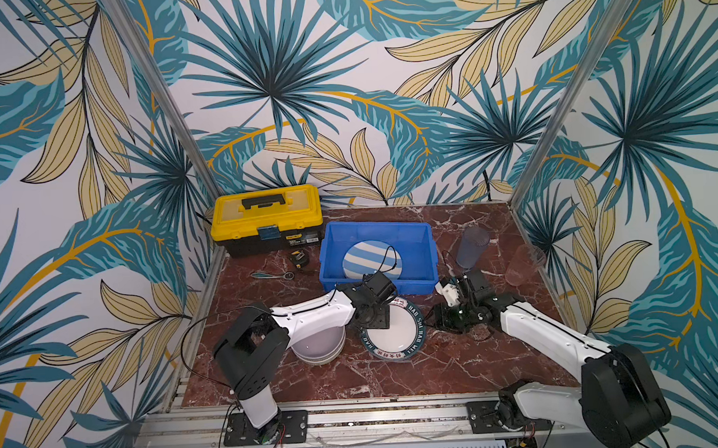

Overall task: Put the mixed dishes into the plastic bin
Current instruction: 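Pinch the top green-rimmed plate edge with the right gripper while left steadies stack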

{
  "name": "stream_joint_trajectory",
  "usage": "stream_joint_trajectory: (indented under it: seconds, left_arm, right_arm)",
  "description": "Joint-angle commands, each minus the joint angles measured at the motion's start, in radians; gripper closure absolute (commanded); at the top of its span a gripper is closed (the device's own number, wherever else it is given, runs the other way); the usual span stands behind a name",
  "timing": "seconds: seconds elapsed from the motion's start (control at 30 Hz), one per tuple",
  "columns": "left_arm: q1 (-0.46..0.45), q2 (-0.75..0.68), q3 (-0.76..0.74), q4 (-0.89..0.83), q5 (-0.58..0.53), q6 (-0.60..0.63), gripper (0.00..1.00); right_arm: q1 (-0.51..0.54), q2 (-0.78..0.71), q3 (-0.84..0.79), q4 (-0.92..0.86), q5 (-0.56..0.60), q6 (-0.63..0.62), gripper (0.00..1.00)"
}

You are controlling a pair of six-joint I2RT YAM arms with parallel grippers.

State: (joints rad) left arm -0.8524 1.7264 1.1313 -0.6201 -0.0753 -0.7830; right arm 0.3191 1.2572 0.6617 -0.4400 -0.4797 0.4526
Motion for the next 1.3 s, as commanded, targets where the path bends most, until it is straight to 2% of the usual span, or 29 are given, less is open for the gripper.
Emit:
stream_joint_trajectory:
  seconds: [0.0,0.33,1.0,1.17,1.27]
  left_arm:
    - [-0.005,0.007,0.026,-0.046,-0.053,-0.004,0.24]
    - [-0.022,0.021,0.080,-0.114,-0.118,0.010,0.23]
    - [-0.022,0.104,0.116,-0.091,-0.018,0.033,0.23]
    - [-0.023,0.097,0.114,-0.075,0.003,0.033,0.23]
    - [-0.024,0.102,0.112,-0.072,0.010,0.028,0.23]
  right_arm:
    - [0.009,0.010,-0.017,0.019,-0.013,0.010,0.52]
    - [0.017,0.021,-0.017,0.037,-0.014,0.019,0.52]
    - [0.030,0.055,-0.006,0.042,-0.068,-0.003,0.53]
    - [0.031,0.076,-0.004,0.047,-0.060,-0.008,0.54]
    - [0.033,0.068,-0.002,0.031,-0.011,0.000,0.56]
